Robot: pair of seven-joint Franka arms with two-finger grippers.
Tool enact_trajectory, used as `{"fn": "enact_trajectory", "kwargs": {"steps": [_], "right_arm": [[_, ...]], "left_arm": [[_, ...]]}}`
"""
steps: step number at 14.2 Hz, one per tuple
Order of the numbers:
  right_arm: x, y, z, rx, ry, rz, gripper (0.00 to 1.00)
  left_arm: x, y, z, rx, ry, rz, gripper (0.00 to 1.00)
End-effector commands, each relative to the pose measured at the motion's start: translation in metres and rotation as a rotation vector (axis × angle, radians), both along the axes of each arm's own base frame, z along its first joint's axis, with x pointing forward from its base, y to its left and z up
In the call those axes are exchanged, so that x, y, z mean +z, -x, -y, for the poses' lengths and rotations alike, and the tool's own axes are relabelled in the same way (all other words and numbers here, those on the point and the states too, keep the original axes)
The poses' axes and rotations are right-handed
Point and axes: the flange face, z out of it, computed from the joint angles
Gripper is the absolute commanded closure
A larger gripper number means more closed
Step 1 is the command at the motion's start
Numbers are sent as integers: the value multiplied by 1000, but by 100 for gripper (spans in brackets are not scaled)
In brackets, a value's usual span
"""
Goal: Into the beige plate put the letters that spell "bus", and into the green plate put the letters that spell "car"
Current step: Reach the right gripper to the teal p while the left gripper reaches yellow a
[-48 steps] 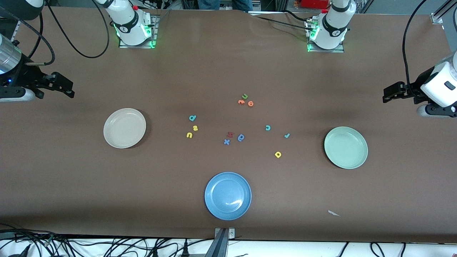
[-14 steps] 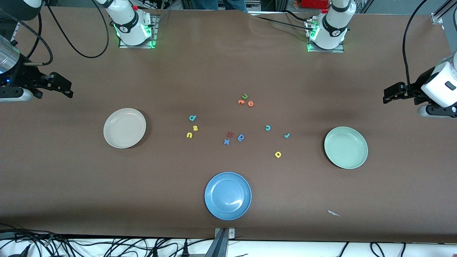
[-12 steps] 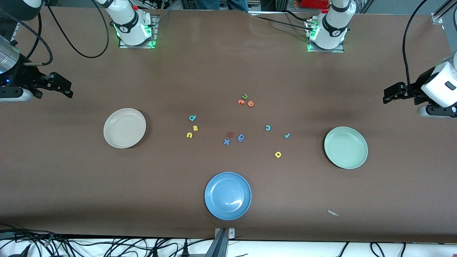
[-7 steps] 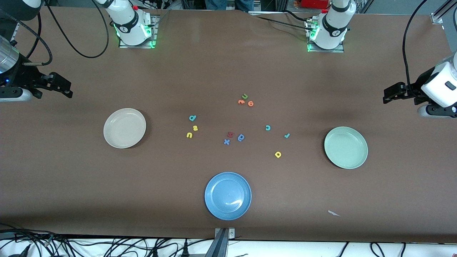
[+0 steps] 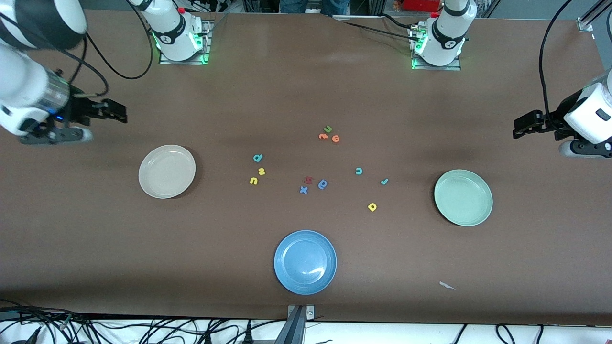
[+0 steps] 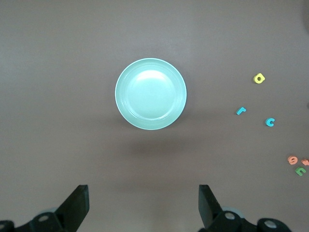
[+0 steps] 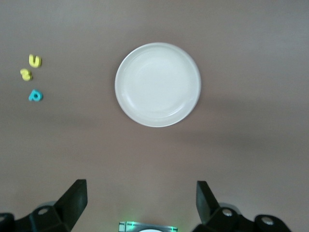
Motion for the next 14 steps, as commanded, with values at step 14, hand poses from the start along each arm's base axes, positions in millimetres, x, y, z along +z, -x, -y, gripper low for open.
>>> {"fn": "enact_trajectory", "kwargs": {"steps": [14], "right_arm": [[-254, 30, -269, -607, 88, 95, 7]], "left_arm": [[-238, -27, 217, 134, 113, 22, 0]]}}
